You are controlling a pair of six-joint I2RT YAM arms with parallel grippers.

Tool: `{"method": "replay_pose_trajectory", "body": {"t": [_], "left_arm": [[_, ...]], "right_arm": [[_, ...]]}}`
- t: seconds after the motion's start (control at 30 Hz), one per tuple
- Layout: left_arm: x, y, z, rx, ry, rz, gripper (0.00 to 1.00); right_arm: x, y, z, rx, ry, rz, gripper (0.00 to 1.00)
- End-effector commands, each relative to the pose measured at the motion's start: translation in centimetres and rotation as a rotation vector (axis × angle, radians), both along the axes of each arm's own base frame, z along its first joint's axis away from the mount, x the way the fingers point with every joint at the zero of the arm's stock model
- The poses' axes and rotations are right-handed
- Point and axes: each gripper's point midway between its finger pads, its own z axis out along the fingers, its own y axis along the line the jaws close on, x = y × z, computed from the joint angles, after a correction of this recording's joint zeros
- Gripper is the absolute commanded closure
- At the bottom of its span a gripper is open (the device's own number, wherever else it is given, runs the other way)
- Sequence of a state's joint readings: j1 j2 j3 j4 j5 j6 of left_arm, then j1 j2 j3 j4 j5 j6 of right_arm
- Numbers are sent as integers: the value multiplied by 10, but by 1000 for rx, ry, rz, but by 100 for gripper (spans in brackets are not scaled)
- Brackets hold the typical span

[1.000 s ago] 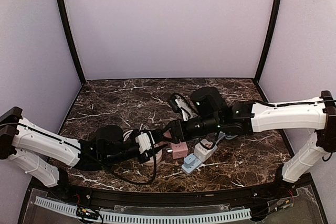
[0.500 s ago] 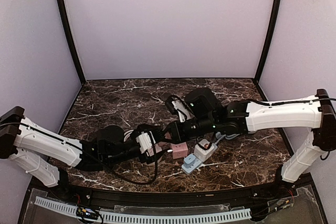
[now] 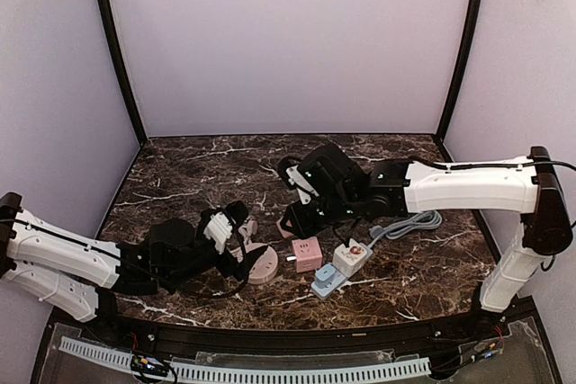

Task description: Insert the plug

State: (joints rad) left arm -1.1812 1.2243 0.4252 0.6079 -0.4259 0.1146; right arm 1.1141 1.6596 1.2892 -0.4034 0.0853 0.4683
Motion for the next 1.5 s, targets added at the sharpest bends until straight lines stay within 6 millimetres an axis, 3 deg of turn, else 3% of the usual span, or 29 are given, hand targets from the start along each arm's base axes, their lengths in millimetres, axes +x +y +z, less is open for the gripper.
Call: {"method": "replay_pose_trajectory", "body": {"t": [0.0,0.1,0.17,0.3,0.43,0.77,0.93,1.17,1.47], "left_arm": [[9,34,-30,-80,218,172,2],[15,49,-43,-65,290,239,6],[19,53,-50,-83,357,252,14],[31,56,-65,-123,489,246,18],[40,45,-78,-145,600,203,20],[39,17,-110,-73,758,89,27],[32,4,-127,-40,828,23,39],[18,-14,-134,-33,892,-88,46],[-14,-41,-137,106,868,-216,46]], "right_arm": [[26,-30,19,-54,-100,-105,100],[27,-42,31,-37,-121,-130,100],[25,-49,32,-34,-124,-139,100],[21,-58,32,-30,-118,-147,100],[17,-65,33,-27,-114,-152,100],[9,-80,35,-6,-108,-165,100],[5,-84,37,-1,-109,-152,100],[-5,-85,40,3,-101,-108,100],[-23,-80,37,-8,-76,-32,100]]}}
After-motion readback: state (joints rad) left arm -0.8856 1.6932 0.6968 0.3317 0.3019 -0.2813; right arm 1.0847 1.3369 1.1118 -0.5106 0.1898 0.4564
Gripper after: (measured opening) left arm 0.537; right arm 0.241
